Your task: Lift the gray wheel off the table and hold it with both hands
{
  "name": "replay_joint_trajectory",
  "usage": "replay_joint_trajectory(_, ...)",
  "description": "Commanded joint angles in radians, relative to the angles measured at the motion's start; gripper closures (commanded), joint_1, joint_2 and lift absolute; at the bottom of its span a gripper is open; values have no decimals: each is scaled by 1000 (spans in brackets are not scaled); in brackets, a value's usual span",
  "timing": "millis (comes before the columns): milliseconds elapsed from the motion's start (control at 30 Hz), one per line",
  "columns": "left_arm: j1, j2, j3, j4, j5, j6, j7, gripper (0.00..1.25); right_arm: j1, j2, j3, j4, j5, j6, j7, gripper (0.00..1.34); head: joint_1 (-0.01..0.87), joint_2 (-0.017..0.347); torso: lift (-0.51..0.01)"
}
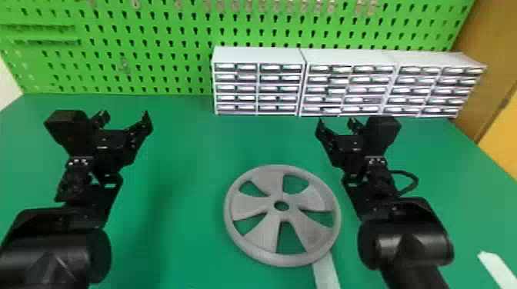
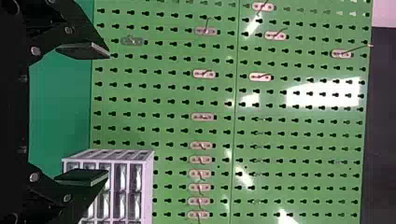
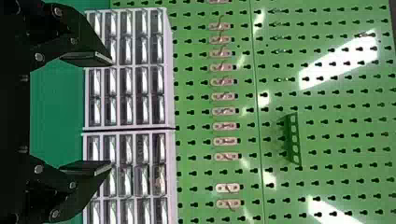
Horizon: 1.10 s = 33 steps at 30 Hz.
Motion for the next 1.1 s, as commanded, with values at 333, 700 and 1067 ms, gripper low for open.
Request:
replay_joint_trajectory(333,1,0,0,0,5,1,1,358,4,-7,12,-210,29,386,-117,479,711,15,-98)
replay_joint_trajectory(700,1,0,-1,0,8,1,6,360,-45,-12,7,-371,-34,786,-197,473,711,15,-98)
replay_joint_trajectory(1067,1,0,0,0,9,1,11,360,-114,-27,6,-481,-129,1171,-272,414,711,15,-98)
